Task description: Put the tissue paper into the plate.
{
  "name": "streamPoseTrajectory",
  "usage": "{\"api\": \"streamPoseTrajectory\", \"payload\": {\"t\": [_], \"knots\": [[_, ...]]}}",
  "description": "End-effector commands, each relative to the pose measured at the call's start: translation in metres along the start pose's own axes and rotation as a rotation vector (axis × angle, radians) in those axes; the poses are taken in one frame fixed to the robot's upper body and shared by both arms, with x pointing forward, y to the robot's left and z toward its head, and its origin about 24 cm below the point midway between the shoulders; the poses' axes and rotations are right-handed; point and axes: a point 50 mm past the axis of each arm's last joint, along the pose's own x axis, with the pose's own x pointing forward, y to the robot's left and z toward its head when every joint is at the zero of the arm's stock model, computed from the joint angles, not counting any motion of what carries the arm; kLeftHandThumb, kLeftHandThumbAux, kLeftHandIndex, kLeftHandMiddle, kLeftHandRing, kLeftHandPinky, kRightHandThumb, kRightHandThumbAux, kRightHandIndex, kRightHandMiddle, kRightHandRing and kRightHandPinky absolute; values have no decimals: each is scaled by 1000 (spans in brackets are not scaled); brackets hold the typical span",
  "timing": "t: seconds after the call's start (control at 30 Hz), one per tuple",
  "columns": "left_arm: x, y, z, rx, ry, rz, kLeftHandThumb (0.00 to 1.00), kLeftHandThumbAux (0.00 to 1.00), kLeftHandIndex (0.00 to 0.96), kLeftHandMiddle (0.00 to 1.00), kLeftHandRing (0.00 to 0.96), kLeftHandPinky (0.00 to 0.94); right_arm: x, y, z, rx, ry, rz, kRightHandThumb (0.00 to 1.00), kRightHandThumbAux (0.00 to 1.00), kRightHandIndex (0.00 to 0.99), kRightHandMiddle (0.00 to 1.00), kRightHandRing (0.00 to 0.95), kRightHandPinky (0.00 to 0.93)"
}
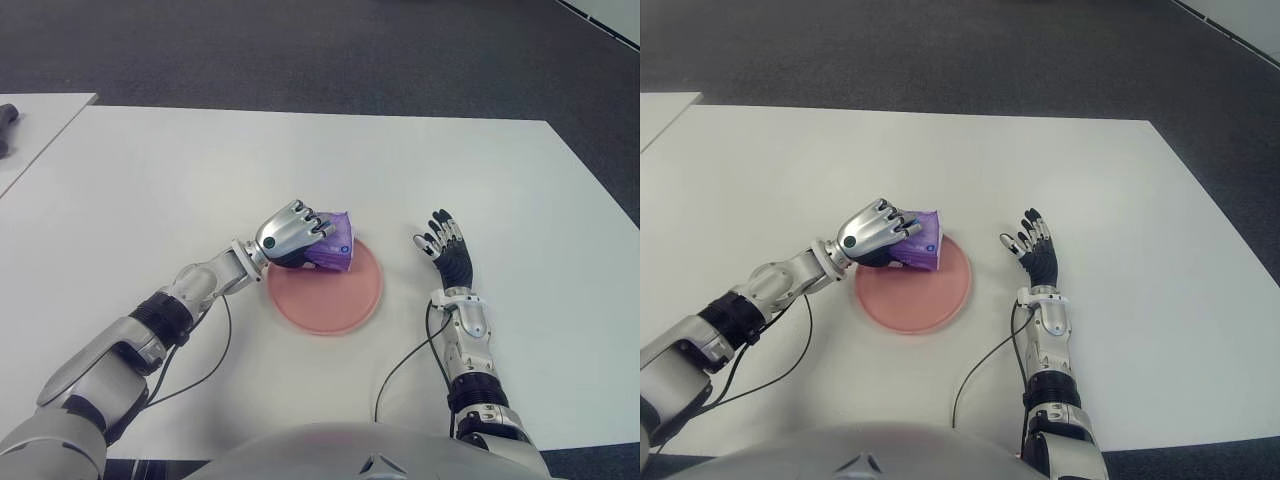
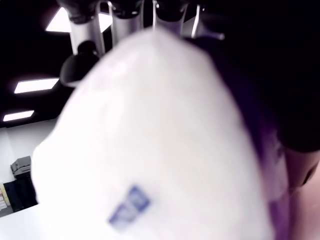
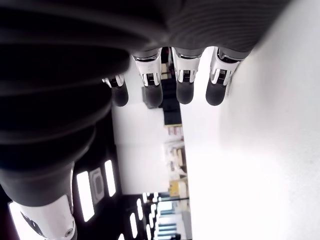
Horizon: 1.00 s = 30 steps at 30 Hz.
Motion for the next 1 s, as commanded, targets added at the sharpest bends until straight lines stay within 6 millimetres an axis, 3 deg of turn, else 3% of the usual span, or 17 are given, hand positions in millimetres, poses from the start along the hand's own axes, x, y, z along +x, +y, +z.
{"api": "streamPoseTrajectory", "payload": {"t": [0.03,0.27,0.33,0.4,0.53,0.63,0.73,0.77,0.83,1.0], "knots": [[-9,-8,4,-53,-38,-59,854,661,411,546,824,810,-12,0,-18,18,92,-14,129,741,0,11,10,50],[-7,-4,7,-283,-52,-118,852,664,406,537,804,765,-13,1,-18,18,92,-14,129,741,0,11,10,50],[-6,1,6,-373,-43,-136,852,664,410,563,774,720,-13,1,-18,18,92,-14,129,741,0,11,10,50],[-5,6,4,-442,-38,-157,849,663,429,520,737,671,-13,1,-18,18,92,-14,129,741,0,11,10,50],[-5,11,3,-563,-27,-226,839,667,417,569,681,636,-13,2,-18,18,91,-14,129,741,0,11,10,50],[-5,12,5,-693,-12,-323,725,697,424,630,647,610,-13,2,-18,18,91,-14,129,741,0,11,10,50],[-4,15,6,-790,-8,-372,700,704,424,628,629,580,-13,2,-18,18,91,-14,129,741,0,11,10,50],[-4,17,7,-814,-9,-377,520,658,428,620,617,562,-13,2,-18,18,91,-14,129,741,0,11,10,50],[-3,26,6,-860,-17,-386,313,609,428,604,598,532,-13,2,-18,18,91,-14,129,741,0,11,10,50],[-3,31,4,-941,-15,-429,116,576,415,557,550,497,-12,2,-18,18,91,-14,129,741,0,11,10,50]]}}
